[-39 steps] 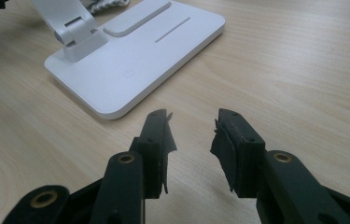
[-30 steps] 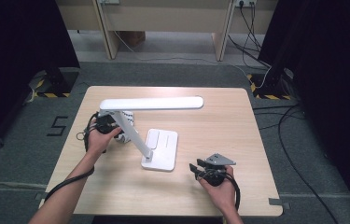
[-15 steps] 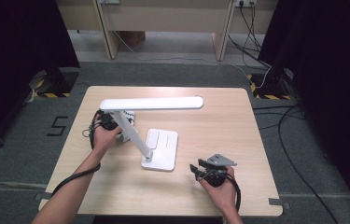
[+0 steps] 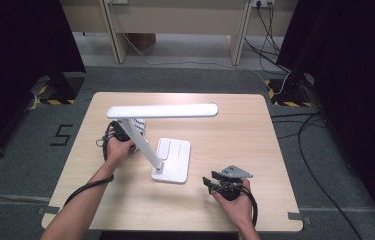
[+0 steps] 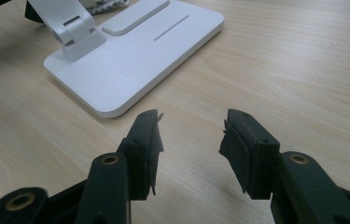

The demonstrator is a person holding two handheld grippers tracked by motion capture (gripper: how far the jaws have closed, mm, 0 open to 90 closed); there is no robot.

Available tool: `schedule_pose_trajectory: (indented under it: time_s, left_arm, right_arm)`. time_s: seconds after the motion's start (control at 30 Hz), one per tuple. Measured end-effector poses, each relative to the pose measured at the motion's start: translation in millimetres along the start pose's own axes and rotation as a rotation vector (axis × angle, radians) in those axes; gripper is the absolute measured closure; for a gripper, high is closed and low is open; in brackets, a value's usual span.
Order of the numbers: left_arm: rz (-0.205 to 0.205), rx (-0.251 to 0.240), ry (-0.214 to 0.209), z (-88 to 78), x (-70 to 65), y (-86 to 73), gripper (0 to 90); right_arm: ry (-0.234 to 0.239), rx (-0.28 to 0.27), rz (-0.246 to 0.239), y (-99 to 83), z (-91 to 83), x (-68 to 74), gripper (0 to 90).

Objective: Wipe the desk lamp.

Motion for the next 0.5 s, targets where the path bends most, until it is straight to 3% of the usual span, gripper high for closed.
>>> schedule_pose_trajectory:
  time_s: [0.03, 0.17, 0.2, 0.27, 0.33, 0.5]
  left_arm:
    - [0.006, -0.003, -0.002, -0.1, -0.9, 0.2, 35.3]
    - [0.012, -0.001, -0.019, -2.0, -6.0, -0.4, 56.1]
    - [0.009, 0.001, -0.023, -2.9, -6.8, -0.8, 56.1]
    - [0.006, -0.008, -0.020, -4.6, -7.9, -1.4, 70.6]
    - [0.015, 0.001, -0.020, -7.1, -9.3, -2.8, 74.1]
    - [-0.008, 0.002, -0.048, -19.4, -6.2, -5.2, 76.7]
  right_arm:
    - [0.000, 0.000, 0.000, 0.0, 0.0, 0.0, 55.4]
    - [0.000, 0.006, 0.001, -1.4, 1.9, 0.1, 55.4]
    - [0.002, 0.008, 0.000, -1.7, 2.1, 0.4, 55.4]
    - [0.002, 0.008, -0.001, -1.8, 2.5, 1.4, 55.2]
    - [0.002, 0.008, 0.000, -1.8, 2.6, 1.5, 55.1]
    - [0.006, 0.009, 0.002, -2.4, 4.1, 1.7, 55.1]
Point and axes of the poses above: each handheld gripper's, and its own axes: z roughly forward along the jaws, y roughly out of its top, x roughly to its left, the point moved 10 cm from there along z, roughly forward along the jaws, and after that the axes turned 4 degrees about -z, right-handed, at the moved point
